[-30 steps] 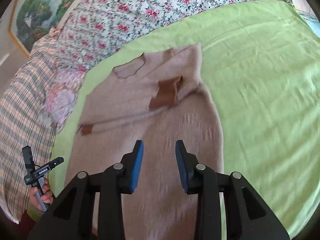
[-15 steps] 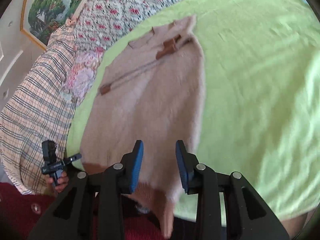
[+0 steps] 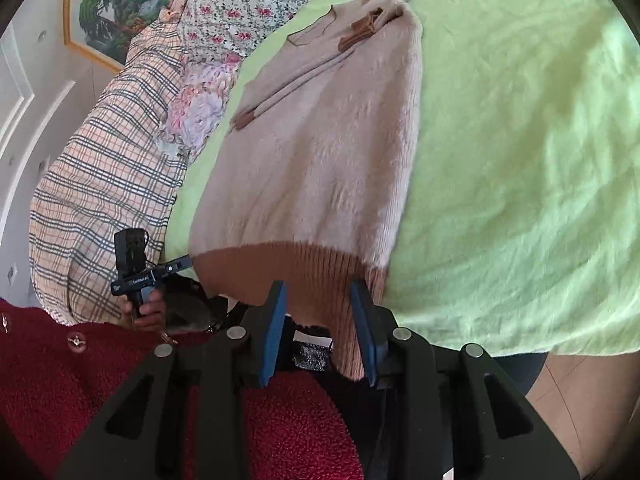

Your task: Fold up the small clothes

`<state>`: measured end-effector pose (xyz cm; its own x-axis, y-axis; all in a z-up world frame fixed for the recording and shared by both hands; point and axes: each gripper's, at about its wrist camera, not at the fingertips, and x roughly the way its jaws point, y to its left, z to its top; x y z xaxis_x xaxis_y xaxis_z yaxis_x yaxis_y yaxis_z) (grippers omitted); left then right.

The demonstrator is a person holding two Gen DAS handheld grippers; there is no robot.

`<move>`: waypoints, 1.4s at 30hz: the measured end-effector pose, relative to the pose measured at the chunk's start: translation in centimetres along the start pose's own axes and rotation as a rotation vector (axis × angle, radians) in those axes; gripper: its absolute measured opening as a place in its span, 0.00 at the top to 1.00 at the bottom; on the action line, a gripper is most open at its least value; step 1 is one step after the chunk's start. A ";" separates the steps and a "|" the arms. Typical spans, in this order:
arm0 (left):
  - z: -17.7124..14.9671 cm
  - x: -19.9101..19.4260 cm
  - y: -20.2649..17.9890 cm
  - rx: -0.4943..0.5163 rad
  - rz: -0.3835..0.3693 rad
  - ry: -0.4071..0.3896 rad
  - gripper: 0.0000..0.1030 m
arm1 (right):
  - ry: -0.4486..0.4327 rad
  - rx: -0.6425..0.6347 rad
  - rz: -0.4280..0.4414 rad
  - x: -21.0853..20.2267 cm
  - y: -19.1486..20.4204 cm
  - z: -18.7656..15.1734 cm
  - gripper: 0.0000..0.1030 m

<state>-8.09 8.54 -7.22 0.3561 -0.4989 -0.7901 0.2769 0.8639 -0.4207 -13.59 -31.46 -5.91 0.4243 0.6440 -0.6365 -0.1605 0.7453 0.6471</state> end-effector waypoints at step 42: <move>14.0 -10.2 -1.5 0.009 -0.195 -0.510 0.93 | -0.443 -0.108 0.274 -3.5 4.5 14.7 0.93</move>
<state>0.35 11.36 7.72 0.6843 -0.6219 -0.3806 0.3877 0.7524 -0.5325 -2.67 -32.89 5.38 0.6859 0.7006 -0.1967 -0.3995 0.5885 0.7029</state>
